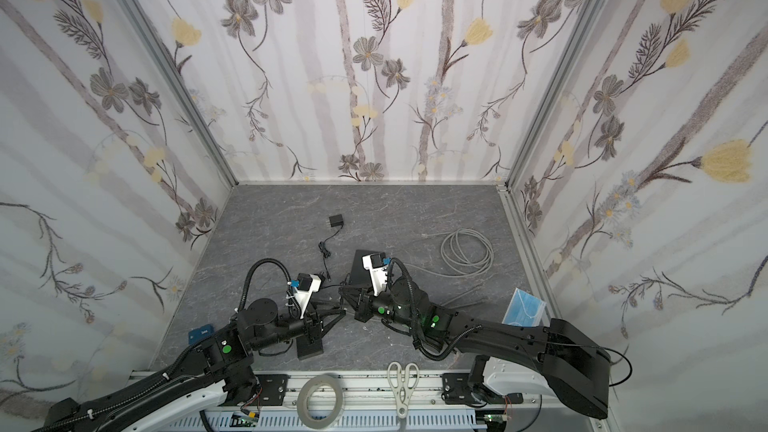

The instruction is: Insert the plug into the switch port

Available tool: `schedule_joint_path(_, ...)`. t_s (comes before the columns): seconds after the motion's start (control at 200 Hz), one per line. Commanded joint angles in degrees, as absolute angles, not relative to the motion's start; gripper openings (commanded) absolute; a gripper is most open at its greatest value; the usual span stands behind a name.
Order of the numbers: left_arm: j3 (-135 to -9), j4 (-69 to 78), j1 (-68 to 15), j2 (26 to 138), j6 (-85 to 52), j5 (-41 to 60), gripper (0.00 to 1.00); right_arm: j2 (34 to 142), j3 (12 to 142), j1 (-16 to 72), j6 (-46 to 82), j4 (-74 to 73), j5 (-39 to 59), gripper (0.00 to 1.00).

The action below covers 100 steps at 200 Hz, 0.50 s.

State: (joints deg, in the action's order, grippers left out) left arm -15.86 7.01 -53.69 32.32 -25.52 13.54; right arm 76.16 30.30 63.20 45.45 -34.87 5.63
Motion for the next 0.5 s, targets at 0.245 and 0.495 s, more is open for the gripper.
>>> schedule_joint_path(0.245, -17.4, 8.1, -53.7, 33.1, -25.0, 12.9, 0.28, 74.7, 28.8, 63.3, 47.2, -38.8, 6.1, 0.0)
schedule_joint_path(0.495, -18.0, 10.3, -53.7, 35.1, -25.9, 14.0, 0.28, 74.5, 27.0, 63.6, 49.6, -41.6, 5.1, 0.0)
